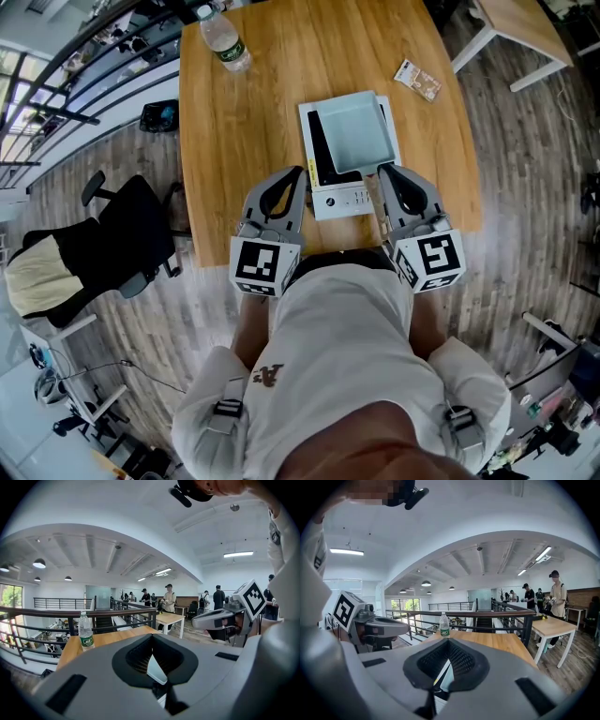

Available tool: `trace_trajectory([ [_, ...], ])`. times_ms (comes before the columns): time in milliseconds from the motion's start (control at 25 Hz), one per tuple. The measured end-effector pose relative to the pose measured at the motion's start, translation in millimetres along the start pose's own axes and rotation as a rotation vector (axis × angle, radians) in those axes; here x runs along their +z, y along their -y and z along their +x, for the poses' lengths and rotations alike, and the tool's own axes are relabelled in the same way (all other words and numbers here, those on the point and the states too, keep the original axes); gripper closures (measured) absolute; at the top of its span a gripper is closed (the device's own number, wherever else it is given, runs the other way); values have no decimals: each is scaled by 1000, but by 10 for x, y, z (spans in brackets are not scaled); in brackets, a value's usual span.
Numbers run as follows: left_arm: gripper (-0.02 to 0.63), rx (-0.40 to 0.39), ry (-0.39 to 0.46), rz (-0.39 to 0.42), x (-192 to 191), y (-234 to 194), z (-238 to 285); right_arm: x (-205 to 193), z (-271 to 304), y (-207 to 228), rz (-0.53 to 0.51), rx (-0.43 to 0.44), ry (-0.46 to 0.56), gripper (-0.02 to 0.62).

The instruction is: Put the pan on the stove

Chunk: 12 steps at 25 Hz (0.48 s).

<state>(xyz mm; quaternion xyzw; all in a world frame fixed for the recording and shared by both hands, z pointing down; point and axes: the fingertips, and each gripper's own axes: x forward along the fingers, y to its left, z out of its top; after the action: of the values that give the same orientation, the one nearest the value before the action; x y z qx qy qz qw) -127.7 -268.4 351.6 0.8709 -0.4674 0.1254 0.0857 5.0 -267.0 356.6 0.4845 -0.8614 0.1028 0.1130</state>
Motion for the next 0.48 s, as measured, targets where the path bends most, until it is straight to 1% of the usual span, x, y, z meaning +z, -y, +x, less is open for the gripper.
trace_trajectory([
  [480, 588, 6, -8, -10, -63, -93, -22, -13, 74, -70, -5, -1, -19, 575],
])
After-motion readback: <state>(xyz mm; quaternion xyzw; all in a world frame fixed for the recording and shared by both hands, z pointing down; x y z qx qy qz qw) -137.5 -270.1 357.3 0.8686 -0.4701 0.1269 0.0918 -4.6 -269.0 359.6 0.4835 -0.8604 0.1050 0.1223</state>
